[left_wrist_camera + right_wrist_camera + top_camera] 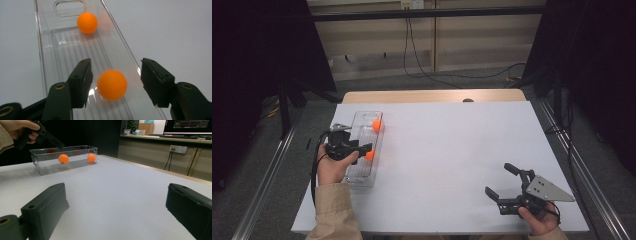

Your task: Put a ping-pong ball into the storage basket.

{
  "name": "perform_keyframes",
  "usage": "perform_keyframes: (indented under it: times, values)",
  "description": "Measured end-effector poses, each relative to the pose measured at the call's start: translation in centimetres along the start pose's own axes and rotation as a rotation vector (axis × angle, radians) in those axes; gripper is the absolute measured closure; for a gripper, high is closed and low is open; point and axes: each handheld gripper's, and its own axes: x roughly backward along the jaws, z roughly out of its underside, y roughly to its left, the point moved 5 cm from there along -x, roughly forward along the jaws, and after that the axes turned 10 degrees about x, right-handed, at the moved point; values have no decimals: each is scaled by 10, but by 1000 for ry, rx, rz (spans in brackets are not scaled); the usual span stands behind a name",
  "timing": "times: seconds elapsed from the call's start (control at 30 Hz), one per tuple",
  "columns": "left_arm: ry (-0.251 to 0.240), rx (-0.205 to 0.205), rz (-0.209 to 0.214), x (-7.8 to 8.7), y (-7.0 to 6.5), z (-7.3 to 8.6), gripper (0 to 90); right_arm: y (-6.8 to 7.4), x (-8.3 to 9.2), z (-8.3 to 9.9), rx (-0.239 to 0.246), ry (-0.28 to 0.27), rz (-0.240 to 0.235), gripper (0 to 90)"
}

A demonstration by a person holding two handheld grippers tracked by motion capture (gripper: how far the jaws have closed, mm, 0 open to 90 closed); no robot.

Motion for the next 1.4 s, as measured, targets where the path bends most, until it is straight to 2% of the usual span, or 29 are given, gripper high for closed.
perform_keyframes:
  times: [0.77, 1.17, 1.4]
  values:
    - [-41, -16, 13, -1, -5, -3, 240, -1, 1, 0, -5, -3, 9, 28]
    - [-82, -13, 21, 2, -8, -5, 149, -2, 2, 0, -7, -3, 11, 28]
    - [-91, -33, 35, 3, -13, -4, 127, -2, 2, 0, -7, -4, 14, 27]
